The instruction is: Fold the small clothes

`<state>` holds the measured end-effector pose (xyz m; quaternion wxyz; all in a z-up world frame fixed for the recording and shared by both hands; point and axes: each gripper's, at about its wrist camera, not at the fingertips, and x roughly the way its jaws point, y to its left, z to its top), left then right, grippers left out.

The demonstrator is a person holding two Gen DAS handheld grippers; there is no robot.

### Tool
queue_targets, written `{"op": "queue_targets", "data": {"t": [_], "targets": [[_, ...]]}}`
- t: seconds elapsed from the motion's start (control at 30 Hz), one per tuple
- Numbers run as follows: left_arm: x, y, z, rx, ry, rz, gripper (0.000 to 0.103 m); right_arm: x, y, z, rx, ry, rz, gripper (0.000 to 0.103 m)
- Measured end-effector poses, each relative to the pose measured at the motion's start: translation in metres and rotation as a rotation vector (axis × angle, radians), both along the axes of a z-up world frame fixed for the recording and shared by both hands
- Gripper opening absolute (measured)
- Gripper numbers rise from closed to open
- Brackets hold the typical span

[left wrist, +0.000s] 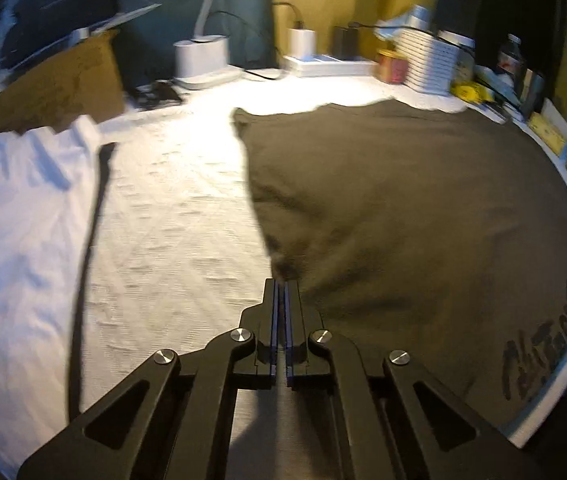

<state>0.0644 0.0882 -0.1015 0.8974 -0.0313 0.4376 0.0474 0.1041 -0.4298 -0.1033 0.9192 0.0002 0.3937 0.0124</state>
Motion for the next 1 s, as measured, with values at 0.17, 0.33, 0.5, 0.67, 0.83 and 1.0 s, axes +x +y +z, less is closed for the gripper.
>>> {"op": "queue_targets", "data": {"t": [0.17,0.33,0.5,0.67,0.83,1.0], "targets": [[-0.004,0.005,0.0,-0.018,0.004,-0.008,0.001,0.001,0.006,0.001,-0.022,0.013,-0.01,0.059],[-0.008,0.017,0.005,-0.033,-0.004,0.044,0.001,0.001,0.007,0.002,-0.044,0.035,-0.043,0.068],[-0.012,0.019,0.021,-0.052,-0.052,0.05,0.002,-0.004,0.009,0.007,-0.039,0.043,-0.057,0.073],[-0.009,0.01,0.032,-0.071,-0.077,0.03,0.002,-0.013,0.017,0.014,-0.024,0.038,-0.046,0.073],[-0.011,-0.012,0.04,-0.113,-0.094,-0.029,0.008,-0.028,0.027,0.01,0.014,0.102,-0.002,0.073],[-0.017,-0.024,0.04,-0.176,-0.113,-0.042,0.077,-0.041,0.032,0.004,0.042,0.135,0.007,0.073]]}}
